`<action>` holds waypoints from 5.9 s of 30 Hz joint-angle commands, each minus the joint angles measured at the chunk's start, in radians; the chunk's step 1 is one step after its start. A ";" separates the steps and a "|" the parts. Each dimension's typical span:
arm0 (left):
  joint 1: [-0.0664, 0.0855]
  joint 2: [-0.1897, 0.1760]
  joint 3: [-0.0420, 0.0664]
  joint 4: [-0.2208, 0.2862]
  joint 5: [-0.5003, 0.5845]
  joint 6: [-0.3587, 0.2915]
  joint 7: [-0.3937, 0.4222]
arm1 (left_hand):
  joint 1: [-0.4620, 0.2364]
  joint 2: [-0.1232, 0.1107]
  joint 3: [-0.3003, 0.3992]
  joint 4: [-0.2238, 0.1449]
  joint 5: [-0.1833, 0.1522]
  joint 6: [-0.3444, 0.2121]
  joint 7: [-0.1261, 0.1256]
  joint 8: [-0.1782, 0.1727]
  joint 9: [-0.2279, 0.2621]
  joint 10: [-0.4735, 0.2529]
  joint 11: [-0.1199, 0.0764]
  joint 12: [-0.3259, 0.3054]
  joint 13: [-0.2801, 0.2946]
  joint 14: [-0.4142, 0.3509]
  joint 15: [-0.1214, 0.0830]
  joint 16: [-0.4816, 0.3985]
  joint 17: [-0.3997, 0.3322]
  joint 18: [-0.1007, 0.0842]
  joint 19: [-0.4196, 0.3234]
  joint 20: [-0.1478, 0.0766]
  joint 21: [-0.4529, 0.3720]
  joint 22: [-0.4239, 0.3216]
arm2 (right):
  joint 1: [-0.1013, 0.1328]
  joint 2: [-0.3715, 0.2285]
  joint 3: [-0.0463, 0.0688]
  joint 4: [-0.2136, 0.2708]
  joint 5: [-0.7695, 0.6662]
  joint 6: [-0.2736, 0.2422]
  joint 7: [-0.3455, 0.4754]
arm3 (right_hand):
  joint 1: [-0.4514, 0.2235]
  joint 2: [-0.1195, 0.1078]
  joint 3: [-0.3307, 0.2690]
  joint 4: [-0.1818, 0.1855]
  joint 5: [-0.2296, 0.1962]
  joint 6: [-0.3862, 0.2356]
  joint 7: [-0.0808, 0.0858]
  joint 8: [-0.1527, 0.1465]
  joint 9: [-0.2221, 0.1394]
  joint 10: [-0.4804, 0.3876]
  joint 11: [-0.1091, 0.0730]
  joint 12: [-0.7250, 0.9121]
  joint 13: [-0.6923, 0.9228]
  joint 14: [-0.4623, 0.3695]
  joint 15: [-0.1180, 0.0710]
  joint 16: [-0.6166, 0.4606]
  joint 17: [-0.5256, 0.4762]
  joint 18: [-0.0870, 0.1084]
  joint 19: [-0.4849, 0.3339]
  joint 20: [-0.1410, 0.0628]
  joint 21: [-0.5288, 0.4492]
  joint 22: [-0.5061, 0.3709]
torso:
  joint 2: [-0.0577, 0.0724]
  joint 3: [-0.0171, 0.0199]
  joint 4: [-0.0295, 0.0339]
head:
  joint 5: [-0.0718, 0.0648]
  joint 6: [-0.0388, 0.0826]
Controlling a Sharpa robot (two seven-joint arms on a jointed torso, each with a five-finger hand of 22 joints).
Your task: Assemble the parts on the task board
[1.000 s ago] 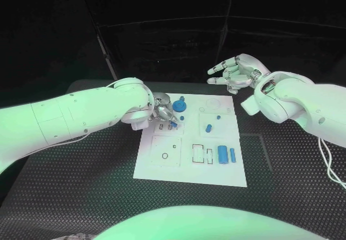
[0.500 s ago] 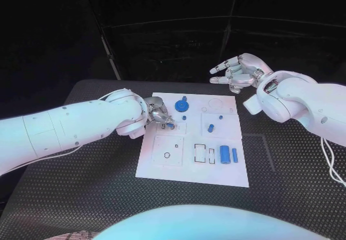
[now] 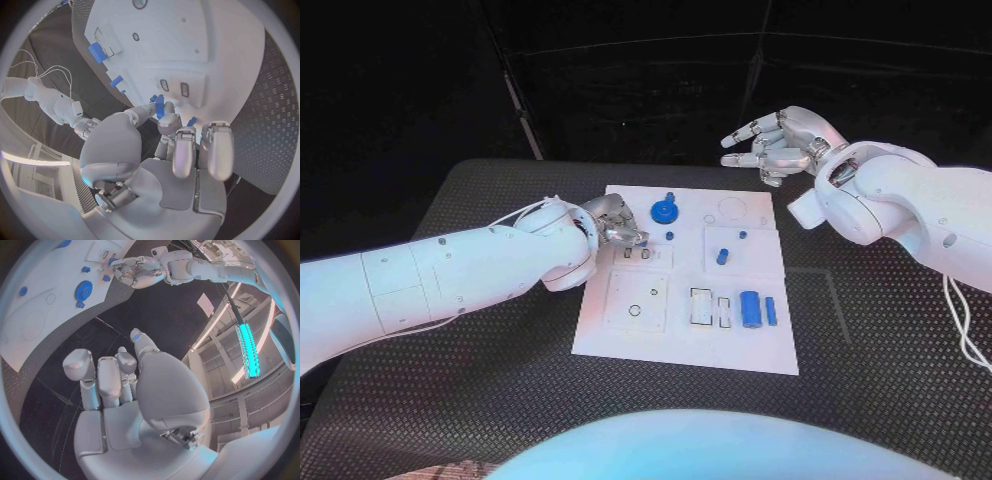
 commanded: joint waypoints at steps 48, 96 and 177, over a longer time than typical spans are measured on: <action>-0.004 0.040 0.001 -0.027 -0.066 0.171 -0.086 | -0.014 -0.019 0.181 -0.157 0.085 0.012 -0.009 0.019 0.018 0.018 -0.006 0.013 0.010 0.106 -0.015 0.003 0.263 -0.018 0.051 -0.015 0.016 0.162 | 0.002 0.009 0.001 -0.007 -0.045 0.005 0.017 | -0.007 0.012 0.000 -0.003 0.009 -0.008 -0.001 0.006 -0.001 -0.004 -0.002 -0.002 -0.003 0.009 -0.004 -0.005 -0.001 0.015 0.002 -0.002 -0.008 -0.003 | 0.001 -0.0002 0.0008 | -0.004 -0.022; -0.004 0.040 0.002 -0.029 -0.065 0.199 -0.104 | -0.024 -0.022 0.177 -0.152 0.094 0.013 -0.012 0.029 0.026 0.024 -0.009 0.020 0.015 0.106 -0.016 0.003 0.263 -0.020 0.056 -0.017 0.022 0.170 | 0.001 0.014 0.001 -0.014 -0.053 0.008 0.016 | -0.007 0.015 0.005 -0.004 0.020 -0.009 -0.001 0.009 -0.002 -0.005 -0.003 -0.002 -0.005 0.009 -0.005 -0.007 -0.001 0.015 0.003 -0.002 -0.010 -0.003 | 0.002 -0.0004 -0.0010 | -0.001 -0.022; 0.024 0.045 0.085 -0.054 -0.026 0.295 -0.128 | -0.095 0.016 -0.518 0.151 -0.164 0.068 -0.040 0.034 0.012 0.053 -0.028 0.089 0.073 0.106 -0.033 0.003 0.263 -0.027 0.071 -0.034 0.036 0.199 | 0.001 0.019 0.001 -0.032 -0.053 0.008 0.020 | -0.018 0.006 0.005 -0.004 0.031 -0.014 -0.001 0.011 -0.002 -0.015 -0.002 -0.015 -0.021 0.005 -0.004 -0.025 -0.020 0.018 -0.005 -0.002 -0.022 -0.020 | 0.001 -0.0002 0.0005 | -0.010 -0.022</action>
